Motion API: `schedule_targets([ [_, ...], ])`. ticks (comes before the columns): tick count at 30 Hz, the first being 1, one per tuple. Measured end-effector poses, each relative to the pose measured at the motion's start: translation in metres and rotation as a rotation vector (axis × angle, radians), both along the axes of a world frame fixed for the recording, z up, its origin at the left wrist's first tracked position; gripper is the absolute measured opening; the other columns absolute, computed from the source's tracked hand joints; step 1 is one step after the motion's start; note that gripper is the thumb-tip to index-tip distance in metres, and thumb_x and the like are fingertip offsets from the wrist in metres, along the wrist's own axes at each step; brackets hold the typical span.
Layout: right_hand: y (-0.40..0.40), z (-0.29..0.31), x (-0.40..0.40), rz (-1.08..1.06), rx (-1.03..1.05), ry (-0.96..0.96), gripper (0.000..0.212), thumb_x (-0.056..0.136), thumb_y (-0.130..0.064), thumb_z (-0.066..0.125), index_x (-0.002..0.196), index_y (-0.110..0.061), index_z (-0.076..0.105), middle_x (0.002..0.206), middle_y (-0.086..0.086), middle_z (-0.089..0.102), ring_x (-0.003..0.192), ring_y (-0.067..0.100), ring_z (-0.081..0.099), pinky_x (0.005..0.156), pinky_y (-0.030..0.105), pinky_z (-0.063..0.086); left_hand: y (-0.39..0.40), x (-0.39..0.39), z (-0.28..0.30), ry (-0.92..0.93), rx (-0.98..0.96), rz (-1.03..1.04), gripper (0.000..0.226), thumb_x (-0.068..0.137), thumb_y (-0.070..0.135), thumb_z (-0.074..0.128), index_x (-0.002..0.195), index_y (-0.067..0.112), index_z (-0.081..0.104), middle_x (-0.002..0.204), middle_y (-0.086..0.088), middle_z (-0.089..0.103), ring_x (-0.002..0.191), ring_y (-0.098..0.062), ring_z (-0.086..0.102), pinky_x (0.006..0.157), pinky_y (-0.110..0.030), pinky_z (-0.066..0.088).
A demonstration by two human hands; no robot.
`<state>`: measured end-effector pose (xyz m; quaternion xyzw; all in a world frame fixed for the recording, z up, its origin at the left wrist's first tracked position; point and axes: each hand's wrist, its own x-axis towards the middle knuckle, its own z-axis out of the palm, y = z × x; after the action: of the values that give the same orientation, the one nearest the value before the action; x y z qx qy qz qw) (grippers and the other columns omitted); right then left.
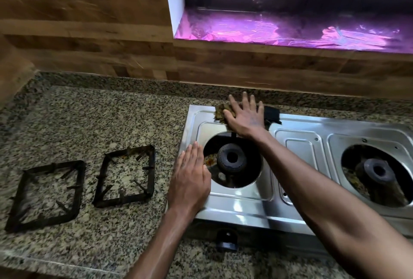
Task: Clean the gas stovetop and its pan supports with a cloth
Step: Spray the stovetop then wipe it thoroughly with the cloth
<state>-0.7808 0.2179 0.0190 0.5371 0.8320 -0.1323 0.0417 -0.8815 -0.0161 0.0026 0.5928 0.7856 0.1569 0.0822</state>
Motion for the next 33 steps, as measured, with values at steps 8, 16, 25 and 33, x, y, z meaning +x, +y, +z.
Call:
schedule_targets([
  [8,-0.021,0.007,-0.052,0.443,0.000,-0.030,0.060,0.102,-0.060,0.018,0.156,-0.046,-0.005,0.166,0.004,-0.018,0.152,0.027,-0.020,0.122,0.052,-0.011,0.002,0.000,0.000,0.006,-0.005,0.011,0.062,0.097,0.031,0.015,0.156,0.012,0.012,0.163,-0.004,0.011,0.151,-0.012,0.004,0.124,-0.033,0.004],
  [16,0.019,0.006,0.091,0.151,0.026,-0.099,0.058,0.099,-0.062,0.008,0.152,-0.050,-0.011,0.166,0.008,-0.018,0.152,0.027,-0.018,0.123,0.051,-0.008,0.002,-0.002,-0.001,-0.004,0.015,-0.004,0.065,0.095,0.034,0.009,0.155,0.011,0.015,0.162,-0.004,0.010,0.150,-0.014,0.007,0.122,-0.031,0.000],
  [25,-0.089,-0.004,0.136,0.131,0.040,-0.032,0.067,0.088,-0.066,-0.001,0.153,-0.052,-0.007,0.165,0.001,-0.019,0.152,0.021,-0.018,0.123,0.047,-0.008,0.001,-0.002,-0.003,-0.010,0.019,-0.003,0.063,0.096,0.033,0.011,0.155,0.011,0.014,0.162,-0.005,0.011,0.150,-0.012,0.005,0.123,-0.032,0.002],
  [33,-0.051,-0.007,0.079,0.152,0.098,-0.060,0.062,0.100,-0.055,0.021,0.156,-0.045,-0.006,0.166,0.010,-0.015,0.153,0.030,-0.015,0.122,0.054,-0.007,0.001,0.000,-0.001,-0.001,0.011,-0.007,0.061,0.097,0.030,0.016,0.155,0.010,0.013,0.163,-0.006,0.011,0.150,-0.013,0.005,0.123,-0.033,0.002],
])
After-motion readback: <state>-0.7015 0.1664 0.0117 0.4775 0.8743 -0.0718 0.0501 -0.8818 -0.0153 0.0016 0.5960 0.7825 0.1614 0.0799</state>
